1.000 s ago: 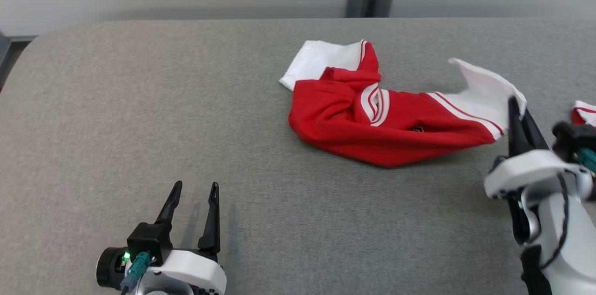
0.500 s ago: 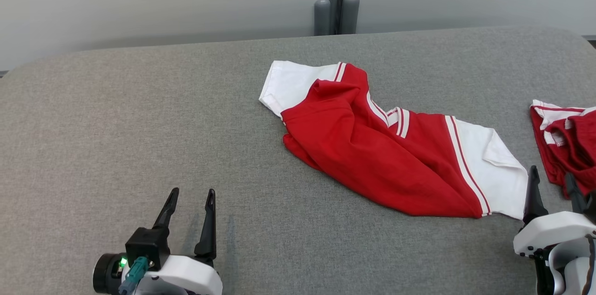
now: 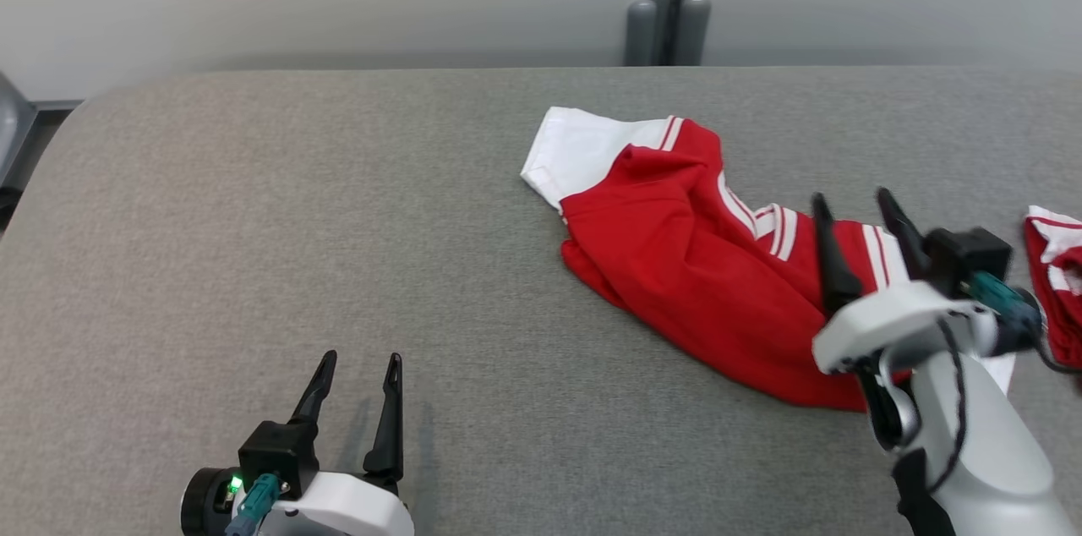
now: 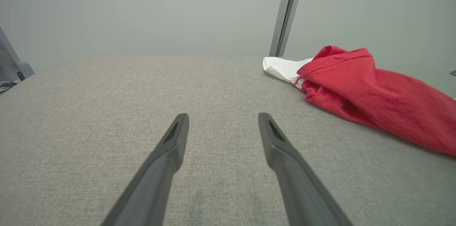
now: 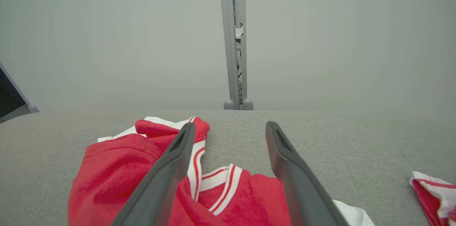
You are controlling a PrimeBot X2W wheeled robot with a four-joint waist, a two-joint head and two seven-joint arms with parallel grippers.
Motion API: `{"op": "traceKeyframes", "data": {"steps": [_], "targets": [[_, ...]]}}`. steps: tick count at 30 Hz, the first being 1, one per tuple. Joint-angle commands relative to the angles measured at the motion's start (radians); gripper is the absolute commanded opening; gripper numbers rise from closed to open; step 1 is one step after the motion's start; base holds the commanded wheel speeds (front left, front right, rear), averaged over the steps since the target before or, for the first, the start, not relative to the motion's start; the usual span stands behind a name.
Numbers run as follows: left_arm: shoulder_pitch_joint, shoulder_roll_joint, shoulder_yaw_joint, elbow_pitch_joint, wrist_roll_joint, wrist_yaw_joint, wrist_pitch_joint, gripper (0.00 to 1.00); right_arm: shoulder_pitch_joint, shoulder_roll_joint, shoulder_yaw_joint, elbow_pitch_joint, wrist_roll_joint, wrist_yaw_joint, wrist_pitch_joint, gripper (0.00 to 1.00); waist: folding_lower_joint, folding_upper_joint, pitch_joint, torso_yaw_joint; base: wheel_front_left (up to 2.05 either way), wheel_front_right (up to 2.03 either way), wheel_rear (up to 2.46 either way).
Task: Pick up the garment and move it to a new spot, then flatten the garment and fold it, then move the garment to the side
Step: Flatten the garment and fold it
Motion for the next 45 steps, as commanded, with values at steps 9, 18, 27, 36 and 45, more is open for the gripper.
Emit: {"op": "traceKeyframes", "data": {"steps": [9,18,27,36,45], "targets": [[-0.020,0.004,-0.026,-0.003,-0.029,0.019,-0.002,1.00,-0.217,-0.027,0.248,0.174,0.192,0.000,0.126,1.00,0.0000,-0.0001,0.048,0.106,0.00,0.00,0.00],[-0.031,0.004,-0.041,-0.014,-0.045,0.029,-0.002,1.00,-0.257,-0.056,0.342,0.281,0.329,0.000,0.212,1.00,0.0000,-0.0001,0.073,0.146,0.00,0.00,0.00],[-0.045,0.004,-0.041,-0.020,-0.051,0.032,-0.002,1.00,-0.266,-0.057,0.415,0.314,0.371,0.000,0.203,0.00,0.0000,-0.0001,0.085,0.147,0.00,0.00,0.00],[-0.041,0.004,-0.039,-0.015,-0.047,0.027,-0.002,1.00,-0.293,-0.032,0.517,0.227,0.435,0.000,0.105,0.00,0.0000,-0.0001,0.073,0.146,0.00,0.00,0.00],[-0.024,0.004,-0.030,-0.010,-0.036,0.021,-0.002,1.00,-0.234,-0.007,0.793,0.036,0.542,0.000,0.119,0.00,0.0000,-0.0001,0.036,0.140,0.00,0.00,0.00]]}}
